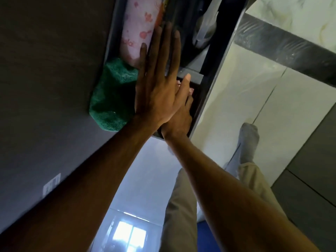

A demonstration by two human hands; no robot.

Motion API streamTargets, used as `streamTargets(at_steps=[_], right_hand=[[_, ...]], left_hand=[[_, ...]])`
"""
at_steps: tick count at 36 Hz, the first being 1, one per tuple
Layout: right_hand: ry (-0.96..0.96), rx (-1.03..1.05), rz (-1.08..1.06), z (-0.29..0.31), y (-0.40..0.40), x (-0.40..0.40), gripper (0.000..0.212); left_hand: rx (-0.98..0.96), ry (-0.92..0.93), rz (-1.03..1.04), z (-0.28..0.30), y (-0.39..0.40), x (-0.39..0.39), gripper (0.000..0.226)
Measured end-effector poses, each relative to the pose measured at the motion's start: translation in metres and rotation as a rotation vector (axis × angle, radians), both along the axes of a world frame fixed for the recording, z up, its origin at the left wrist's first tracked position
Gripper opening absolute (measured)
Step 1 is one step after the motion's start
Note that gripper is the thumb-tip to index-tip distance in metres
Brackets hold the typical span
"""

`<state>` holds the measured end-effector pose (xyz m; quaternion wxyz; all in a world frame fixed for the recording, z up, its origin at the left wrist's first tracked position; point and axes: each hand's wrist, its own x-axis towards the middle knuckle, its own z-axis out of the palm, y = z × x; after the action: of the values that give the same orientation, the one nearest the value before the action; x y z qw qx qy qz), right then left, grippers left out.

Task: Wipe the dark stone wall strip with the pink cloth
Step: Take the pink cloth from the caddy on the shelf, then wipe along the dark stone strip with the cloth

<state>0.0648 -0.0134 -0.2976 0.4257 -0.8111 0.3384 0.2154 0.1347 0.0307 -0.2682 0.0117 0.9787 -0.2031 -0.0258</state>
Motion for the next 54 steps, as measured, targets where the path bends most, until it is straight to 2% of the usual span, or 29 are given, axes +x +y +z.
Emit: streamTargets(at_steps=[4, 7, 8, 10, 13, 16, 21, 26, 28, 31, 34, 38, 43, 48, 51, 54], right_hand=[[0.003, 0.083, 0.036, 0.029, -0.018, -0.002, 0.047], [-0.050, 0.146, 0.215, 0.078, -0.039, -0.014, 0.064], [-0.073, 0.196, 0.188, 0.099, -0.047, -0.018, 0.070], [-0.173, 0.244, 0.125, 0.135, -0.068, -0.026, 0.067], [-0.295, 0.106, 0.112, 0.177, -0.109, -0.041, 0.064], [-0.345, 0.053, 0.057, 0.207, -0.161, -0.047, 0.064], [-0.314, -0.003, -0.033, 0.227, -0.261, -0.036, 0.073], [-0.294, 0.014, -0.139, 0.205, -0.345, -0.020, 0.069], [-0.282, 0.015, -0.109, 0.182, -0.373, -0.016, 0.066], [-0.302, 0.128, -0.154, 0.128, -0.412, -0.004, 0.063], [-0.312, 0.102, -0.091, 0.056, -0.441, 0.006, 0.069], [-0.278, 0.194, -0.203, -0.047, -0.471, 0.018, 0.055], [-0.220, 0.106, -0.115, -0.169, -0.484, 0.033, 0.054], [-0.163, 0.050, -0.037, -0.253, -0.473, 0.047, 0.049], [-0.129, -0.074, 0.069, -0.290, -0.467, 0.056, 0.054], [-0.187, -0.295, 0.178, -0.318, -0.468, 0.063, 0.057]], left_hand=[[-0.058, 0.149, 0.046, 0.023, 0.000, 0.000, 0.077], [-0.212, 0.265, 0.185, 0.059, -0.002, -0.010, 0.074], [-0.239, 0.265, 0.231, 0.074, -0.004, -0.016, 0.073], [-0.243, 0.232, 0.269, 0.103, -0.007, -0.030, 0.071], [-0.230, 0.237, 0.226, 0.140, -0.014, -0.047, 0.068], [-0.128, 0.222, 0.083, 0.163, -0.032, -0.061, 0.064], [-0.135, 0.313, -0.089, 0.190, -0.100, -0.065, 0.070], [-0.171, 0.434, -0.054, 0.182, -0.174, -0.069, 0.072], [-0.164, 0.469, 0.000, 0.158, -0.202, -0.070, 0.071], [-0.115, 0.550, 0.091, 0.100, -0.246, -0.066, 0.085], [-0.047, 0.630, 0.139, 0.022, -0.286, -0.067, 0.085], [0.000, 0.618, 0.083, -0.094, -0.326, -0.068, 0.082], [-0.047, 0.592, 0.035, -0.224, -0.340, -0.056, 0.075], [0.041, 0.515, -0.007, -0.310, -0.325, -0.035, 0.075], [0.019, 0.499, 0.006, -0.352, -0.313, -0.021, 0.074], [0.008, 0.439, -0.004, -0.386, -0.300, -0.014, 0.071]])
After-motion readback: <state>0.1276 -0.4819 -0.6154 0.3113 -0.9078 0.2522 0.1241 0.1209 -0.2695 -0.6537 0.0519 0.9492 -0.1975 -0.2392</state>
